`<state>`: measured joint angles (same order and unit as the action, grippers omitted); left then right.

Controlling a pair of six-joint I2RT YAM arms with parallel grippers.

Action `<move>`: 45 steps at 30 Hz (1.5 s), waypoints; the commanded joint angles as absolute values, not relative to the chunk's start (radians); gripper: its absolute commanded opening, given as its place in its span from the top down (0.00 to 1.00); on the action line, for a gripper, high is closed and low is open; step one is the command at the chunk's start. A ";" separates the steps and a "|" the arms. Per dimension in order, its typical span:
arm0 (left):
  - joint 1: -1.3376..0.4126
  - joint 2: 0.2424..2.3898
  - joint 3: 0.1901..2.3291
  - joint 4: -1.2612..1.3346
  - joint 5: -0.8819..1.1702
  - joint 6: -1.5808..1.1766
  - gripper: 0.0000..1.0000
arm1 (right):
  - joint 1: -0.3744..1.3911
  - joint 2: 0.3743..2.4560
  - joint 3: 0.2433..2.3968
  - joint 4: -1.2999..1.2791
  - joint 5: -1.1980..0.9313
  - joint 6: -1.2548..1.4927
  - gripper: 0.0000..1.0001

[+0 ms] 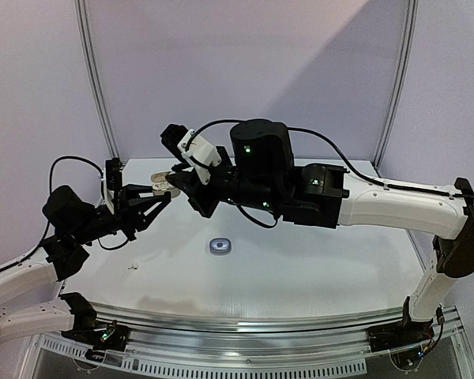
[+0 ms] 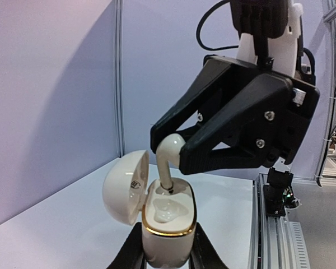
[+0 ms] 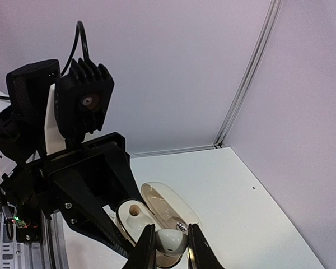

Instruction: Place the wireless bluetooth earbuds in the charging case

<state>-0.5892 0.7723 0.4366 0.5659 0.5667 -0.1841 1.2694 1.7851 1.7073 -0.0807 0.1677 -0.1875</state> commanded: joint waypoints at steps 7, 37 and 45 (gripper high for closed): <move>-0.604 0.756 0.469 0.627 0.518 -0.111 1.00 | 1.279 1.821 1.748 -0.181 0.256 -0.249 1.00; -0.627 0.709 0.429 0.654 0.394 0.123 1.00 | 1.293 1.863 1.804 -0.136 0.381 -0.294 1.00; -0.629 0.701 0.419 0.657 0.391 0.123 1.00 | 1.293 1.849 1.808 -0.110 0.399 -0.278 1.00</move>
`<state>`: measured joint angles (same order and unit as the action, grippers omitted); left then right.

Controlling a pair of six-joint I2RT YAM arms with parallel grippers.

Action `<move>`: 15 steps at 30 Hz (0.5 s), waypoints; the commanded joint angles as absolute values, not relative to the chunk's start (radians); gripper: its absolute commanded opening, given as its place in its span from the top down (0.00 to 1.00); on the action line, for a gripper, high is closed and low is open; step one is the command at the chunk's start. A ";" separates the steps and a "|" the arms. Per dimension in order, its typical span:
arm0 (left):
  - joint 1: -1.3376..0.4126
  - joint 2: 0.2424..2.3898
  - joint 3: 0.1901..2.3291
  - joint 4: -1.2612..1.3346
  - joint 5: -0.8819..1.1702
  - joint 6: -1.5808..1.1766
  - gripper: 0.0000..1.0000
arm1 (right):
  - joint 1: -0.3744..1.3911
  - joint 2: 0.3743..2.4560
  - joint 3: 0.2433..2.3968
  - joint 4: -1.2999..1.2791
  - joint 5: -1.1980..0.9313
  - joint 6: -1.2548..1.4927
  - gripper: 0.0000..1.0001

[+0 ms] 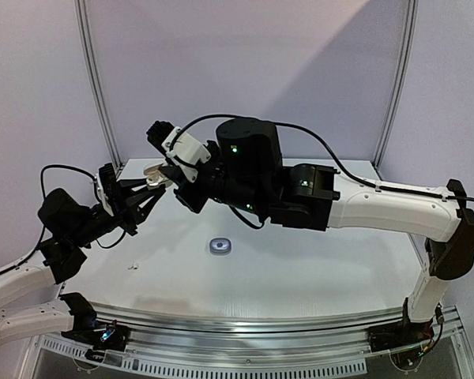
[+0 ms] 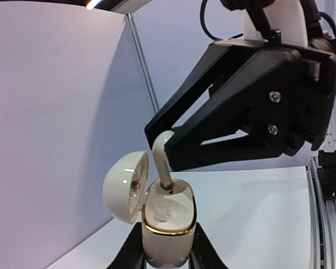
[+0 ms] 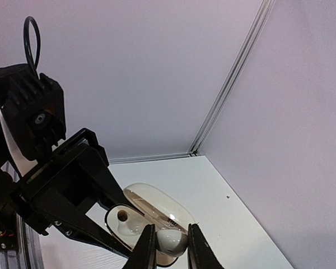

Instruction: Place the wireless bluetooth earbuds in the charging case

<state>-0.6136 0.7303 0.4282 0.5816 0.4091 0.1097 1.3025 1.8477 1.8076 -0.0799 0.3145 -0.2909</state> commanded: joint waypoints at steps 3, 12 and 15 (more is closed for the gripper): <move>-0.629 0.699 0.419 0.655 0.388 0.122 1.00 | 1.293 1.843 1.807 -0.123 0.408 -0.283 1.00; -0.629 0.703 0.422 0.664 0.389 0.113 1.00 | 1.294 1.858 1.807 -0.128 0.362 -0.304 1.00; -0.629 0.703 0.422 0.670 0.391 0.105 1.00 | 1.295 1.869 1.807 -0.123 0.327 -0.309 1.00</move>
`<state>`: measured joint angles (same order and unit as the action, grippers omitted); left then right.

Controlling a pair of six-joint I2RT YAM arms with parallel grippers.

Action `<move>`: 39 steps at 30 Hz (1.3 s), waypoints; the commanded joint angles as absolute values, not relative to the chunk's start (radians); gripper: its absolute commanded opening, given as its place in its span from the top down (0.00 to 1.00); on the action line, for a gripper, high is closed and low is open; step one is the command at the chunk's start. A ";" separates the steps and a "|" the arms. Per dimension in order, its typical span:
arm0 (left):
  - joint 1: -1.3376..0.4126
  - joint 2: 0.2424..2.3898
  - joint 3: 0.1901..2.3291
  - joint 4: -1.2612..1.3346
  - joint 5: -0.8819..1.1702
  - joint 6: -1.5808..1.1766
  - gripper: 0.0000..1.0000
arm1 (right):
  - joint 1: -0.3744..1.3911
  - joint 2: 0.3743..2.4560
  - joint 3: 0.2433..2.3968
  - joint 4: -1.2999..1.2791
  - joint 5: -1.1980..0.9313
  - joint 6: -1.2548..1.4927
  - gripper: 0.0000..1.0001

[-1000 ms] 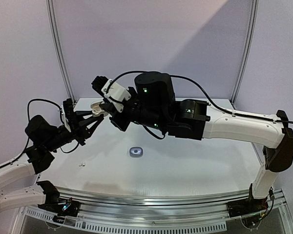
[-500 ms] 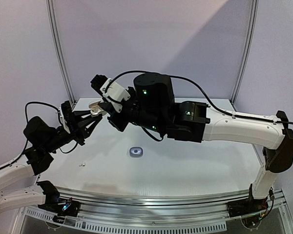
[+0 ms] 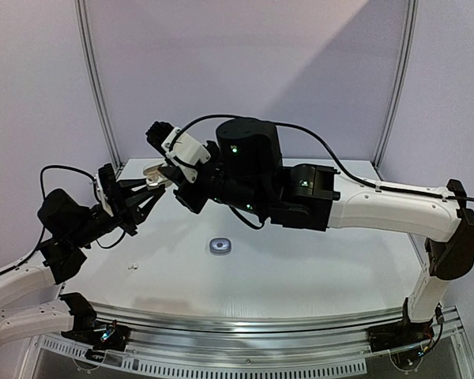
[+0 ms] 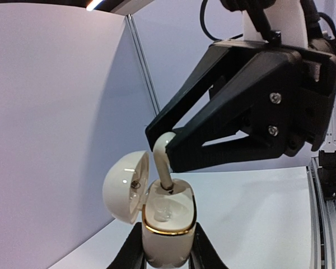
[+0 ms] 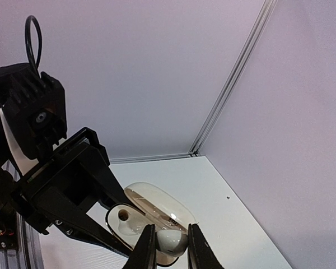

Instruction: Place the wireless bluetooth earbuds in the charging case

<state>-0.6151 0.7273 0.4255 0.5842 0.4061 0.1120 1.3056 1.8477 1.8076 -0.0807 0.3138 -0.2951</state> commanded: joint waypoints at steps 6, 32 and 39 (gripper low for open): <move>-0.629 0.703 0.422 0.673 0.381 0.097 1.00 | 1.300 1.890 1.812 -0.151 0.333 -0.384 1.00; -0.629 0.709 0.426 0.683 0.390 0.087 1.00 | 1.300 1.922 1.852 -0.160 0.419 -0.397 0.91; -0.629 0.706 0.425 0.680 0.388 0.081 1.00 | 1.301 1.923 1.859 -0.163 0.425 -0.397 0.88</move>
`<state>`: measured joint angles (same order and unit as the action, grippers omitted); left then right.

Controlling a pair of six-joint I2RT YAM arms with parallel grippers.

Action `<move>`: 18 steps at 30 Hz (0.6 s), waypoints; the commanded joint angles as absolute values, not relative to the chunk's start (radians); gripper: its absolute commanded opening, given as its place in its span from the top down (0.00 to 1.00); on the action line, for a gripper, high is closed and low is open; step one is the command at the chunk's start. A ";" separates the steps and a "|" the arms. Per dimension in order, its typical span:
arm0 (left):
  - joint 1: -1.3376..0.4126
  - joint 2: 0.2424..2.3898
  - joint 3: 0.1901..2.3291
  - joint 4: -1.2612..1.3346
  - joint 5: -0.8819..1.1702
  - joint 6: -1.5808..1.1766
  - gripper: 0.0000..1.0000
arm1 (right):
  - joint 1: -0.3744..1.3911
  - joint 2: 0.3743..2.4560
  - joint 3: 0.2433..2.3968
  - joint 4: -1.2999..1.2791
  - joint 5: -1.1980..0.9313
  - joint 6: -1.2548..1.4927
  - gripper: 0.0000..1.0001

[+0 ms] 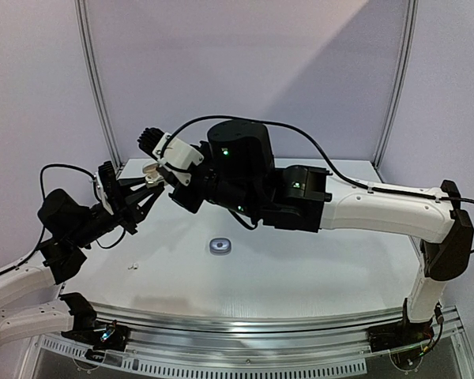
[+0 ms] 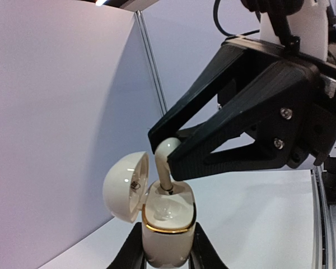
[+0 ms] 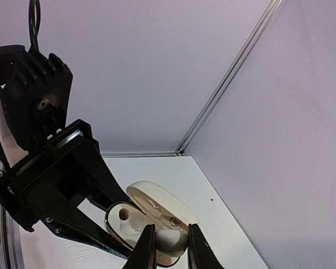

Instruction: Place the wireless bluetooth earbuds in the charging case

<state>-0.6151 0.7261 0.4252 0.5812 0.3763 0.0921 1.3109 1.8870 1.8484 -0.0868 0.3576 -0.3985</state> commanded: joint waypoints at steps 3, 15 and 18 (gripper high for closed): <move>-0.629 0.706 0.424 0.678 0.388 0.074 1.00 | 1.299 1.922 1.861 -0.165 0.423 -0.396 0.87; -0.629 0.709 0.422 0.681 0.380 0.080 1.00 | 1.299 1.946 1.920 -0.193 0.488 -0.341 0.88; -0.629 0.707 0.421 0.678 0.380 0.092 1.00 | 1.298 1.954 1.928 -0.194 0.496 -0.303 0.88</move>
